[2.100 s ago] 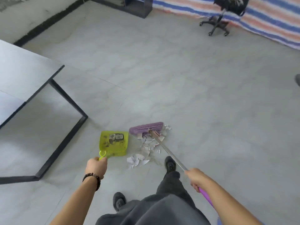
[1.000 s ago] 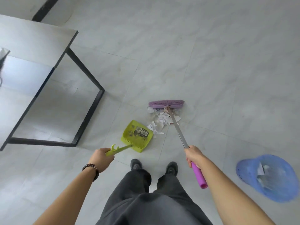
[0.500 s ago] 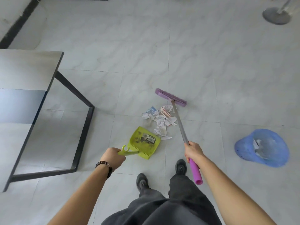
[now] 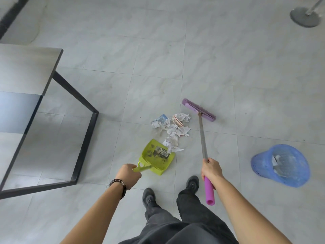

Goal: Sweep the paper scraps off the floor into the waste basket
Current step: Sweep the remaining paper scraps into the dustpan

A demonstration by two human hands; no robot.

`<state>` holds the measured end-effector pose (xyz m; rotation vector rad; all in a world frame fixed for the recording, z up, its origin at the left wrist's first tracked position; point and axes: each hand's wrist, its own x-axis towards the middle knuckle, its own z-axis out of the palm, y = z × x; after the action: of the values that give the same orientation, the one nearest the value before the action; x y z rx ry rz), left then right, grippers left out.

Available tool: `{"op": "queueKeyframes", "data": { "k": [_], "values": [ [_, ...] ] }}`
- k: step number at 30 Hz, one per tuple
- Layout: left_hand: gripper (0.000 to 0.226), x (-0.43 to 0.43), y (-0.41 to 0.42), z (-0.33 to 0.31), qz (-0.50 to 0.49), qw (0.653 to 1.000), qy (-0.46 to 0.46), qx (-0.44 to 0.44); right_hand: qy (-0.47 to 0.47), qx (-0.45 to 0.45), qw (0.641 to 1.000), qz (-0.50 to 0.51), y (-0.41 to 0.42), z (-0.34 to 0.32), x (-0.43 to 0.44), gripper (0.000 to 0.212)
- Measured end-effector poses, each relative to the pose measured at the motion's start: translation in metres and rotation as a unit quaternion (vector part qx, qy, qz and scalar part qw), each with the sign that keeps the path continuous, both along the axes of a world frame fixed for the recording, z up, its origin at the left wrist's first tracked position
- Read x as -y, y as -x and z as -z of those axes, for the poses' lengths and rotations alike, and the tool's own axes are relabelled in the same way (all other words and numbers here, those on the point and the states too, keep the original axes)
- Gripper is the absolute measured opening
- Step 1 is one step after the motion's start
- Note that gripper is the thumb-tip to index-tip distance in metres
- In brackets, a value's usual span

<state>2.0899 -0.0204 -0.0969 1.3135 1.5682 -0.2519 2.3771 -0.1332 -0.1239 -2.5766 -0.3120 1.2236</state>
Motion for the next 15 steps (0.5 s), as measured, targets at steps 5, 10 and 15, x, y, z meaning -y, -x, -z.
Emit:
{"op": "queueKeyframes", "data": {
  "k": [5,10,15],
  "values": [
    [0.012,-0.026,-0.057,-0.001,0.021,1.0,-0.014,-0.016,-0.022,-0.027,0.999,0.018,-0.042,0.013,-0.029,0.033],
    [0.009,-0.033,-0.093,0.012,-0.027,0.999,-0.035,-0.02,-0.02,-0.141,0.985,0.099,-0.087,0.025,-0.056,0.028],
    [0.009,-0.041,-0.122,0.018,-0.028,0.999,-0.034,-0.03,-0.002,-0.196,0.976,0.098,-0.092,0.028,-0.07,0.026]
  ]
}}
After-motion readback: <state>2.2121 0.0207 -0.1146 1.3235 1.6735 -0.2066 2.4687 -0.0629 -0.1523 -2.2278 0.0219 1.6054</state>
